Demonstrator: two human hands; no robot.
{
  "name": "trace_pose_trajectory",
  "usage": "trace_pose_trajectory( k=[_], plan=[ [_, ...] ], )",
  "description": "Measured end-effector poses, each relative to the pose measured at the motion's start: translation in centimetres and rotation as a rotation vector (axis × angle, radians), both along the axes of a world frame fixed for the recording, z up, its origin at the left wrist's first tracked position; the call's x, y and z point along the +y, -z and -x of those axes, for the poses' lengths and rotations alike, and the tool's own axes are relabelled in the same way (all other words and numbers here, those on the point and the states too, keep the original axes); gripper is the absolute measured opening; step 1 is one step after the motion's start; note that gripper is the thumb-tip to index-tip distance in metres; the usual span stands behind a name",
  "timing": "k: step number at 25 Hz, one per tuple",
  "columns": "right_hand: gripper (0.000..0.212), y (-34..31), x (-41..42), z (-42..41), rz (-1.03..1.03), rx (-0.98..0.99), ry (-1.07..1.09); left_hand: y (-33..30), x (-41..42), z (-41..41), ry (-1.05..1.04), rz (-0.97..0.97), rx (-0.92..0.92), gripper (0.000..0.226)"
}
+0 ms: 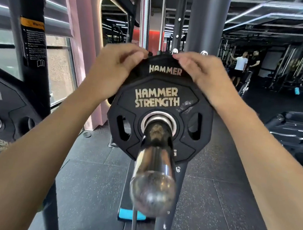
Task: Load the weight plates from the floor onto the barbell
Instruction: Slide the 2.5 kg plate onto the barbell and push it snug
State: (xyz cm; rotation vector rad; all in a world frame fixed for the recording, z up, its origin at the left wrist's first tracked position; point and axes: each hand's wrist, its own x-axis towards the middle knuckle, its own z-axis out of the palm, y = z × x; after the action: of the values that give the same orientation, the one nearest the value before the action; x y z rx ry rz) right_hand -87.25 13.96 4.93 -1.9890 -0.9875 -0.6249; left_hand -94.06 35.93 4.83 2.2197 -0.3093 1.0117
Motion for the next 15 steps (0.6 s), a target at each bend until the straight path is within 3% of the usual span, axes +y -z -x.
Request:
trace_pose_trajectory(
  k=[2,4,7,9,13,15],
  plan=[
    [0.032,0.5,-0.5,3.2,-0.118,-0.001,-0.09,1.6,-0.5,3.0,0.085,0.068,-0.068,0.026],
    [0.034,1.9,-0.8,6.0,-0.062,-0.071,-0.122,3.7,-0.8,5.8,0.128,0.053,-0.058,0.027],
    [0.077,4.4,-0.8,8.2,0.227,-0.243,0.017,6.0,-1.6,8.0,0.087,-0.208,0.033,0.082],
    [0.102,4.9,-1.2,8.0,0.348,-0.285,0.078,6.4,-2.0,7.6,0.052,-0.27,0.072,0.106],
    [0.134,5.6,-0.8,6.4,0.356,-0.303,0.142,5.9,-2.3,6.1,-0.024,-0.277,0.091,0.115],
    [0.138,6.6,-0.1,5.0,0.279,-0.297,0.187,5.4,-2.5,5.2,-0.047,-0.345,0.076,0.114]
  ],
)
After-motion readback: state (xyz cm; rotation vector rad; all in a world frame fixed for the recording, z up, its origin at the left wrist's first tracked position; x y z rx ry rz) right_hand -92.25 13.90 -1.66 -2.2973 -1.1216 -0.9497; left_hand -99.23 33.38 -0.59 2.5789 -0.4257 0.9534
